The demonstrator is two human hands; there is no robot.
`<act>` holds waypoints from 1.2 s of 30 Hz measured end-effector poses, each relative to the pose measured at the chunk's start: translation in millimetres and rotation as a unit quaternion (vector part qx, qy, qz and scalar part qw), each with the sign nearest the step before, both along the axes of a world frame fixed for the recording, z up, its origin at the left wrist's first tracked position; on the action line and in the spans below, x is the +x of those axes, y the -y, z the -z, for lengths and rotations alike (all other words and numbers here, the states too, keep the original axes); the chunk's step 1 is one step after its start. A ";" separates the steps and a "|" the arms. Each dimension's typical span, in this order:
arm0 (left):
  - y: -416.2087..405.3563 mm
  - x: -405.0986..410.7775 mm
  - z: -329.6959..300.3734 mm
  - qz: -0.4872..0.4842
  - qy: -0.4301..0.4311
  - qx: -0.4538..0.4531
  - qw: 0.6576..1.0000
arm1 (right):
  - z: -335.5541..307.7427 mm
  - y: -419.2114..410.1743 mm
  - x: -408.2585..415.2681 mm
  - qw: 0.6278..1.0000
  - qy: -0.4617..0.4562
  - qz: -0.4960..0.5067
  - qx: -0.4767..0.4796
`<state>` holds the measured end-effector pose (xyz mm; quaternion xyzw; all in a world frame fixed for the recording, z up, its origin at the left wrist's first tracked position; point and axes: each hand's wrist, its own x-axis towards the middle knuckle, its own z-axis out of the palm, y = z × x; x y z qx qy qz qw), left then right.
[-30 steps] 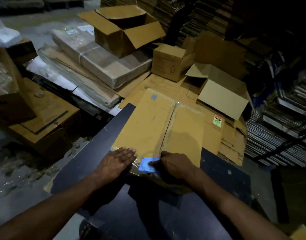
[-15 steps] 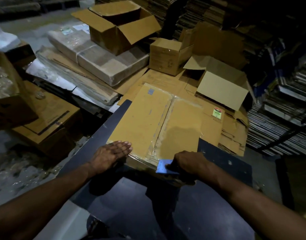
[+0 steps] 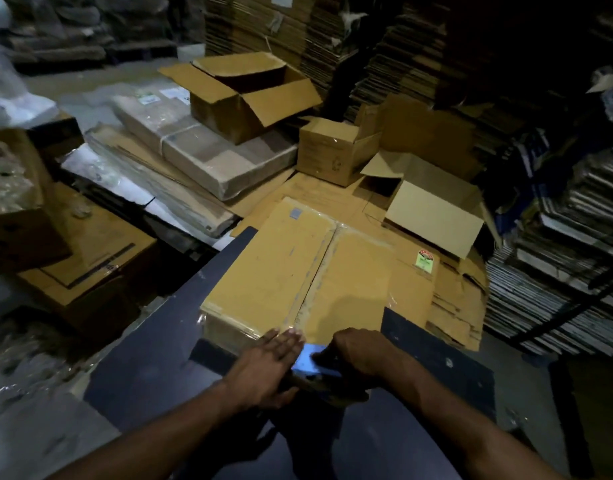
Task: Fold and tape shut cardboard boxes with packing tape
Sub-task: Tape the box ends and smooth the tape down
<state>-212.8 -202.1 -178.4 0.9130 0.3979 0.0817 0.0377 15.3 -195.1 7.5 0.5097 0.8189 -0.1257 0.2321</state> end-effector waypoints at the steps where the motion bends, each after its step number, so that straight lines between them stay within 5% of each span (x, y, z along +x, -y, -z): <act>1: 1.8 2.2 2.8 -0.007 -0.007 -0.005 1.000 | 1.4 0.4 2.3 1.000 0.001 -0.018 0.010; 12: -0.2 -11.8 2.3 0.004 0.019 -0.021 1.000 | 4.3 18.7 3.1 0.997 0.047 -0.058 0.015; 19: 1.3 -13.3 -2.8 0.004 0.031 -0.020 0.999 | -18.2 28.3 39.1 0.994 0.081 0.035 -0.069; 36: -10.9 -14.8 -0.1 0.010 0.046 0.002 0.999 | -34.6 50.6 88.3 0.982 0.056 0.149 -0.102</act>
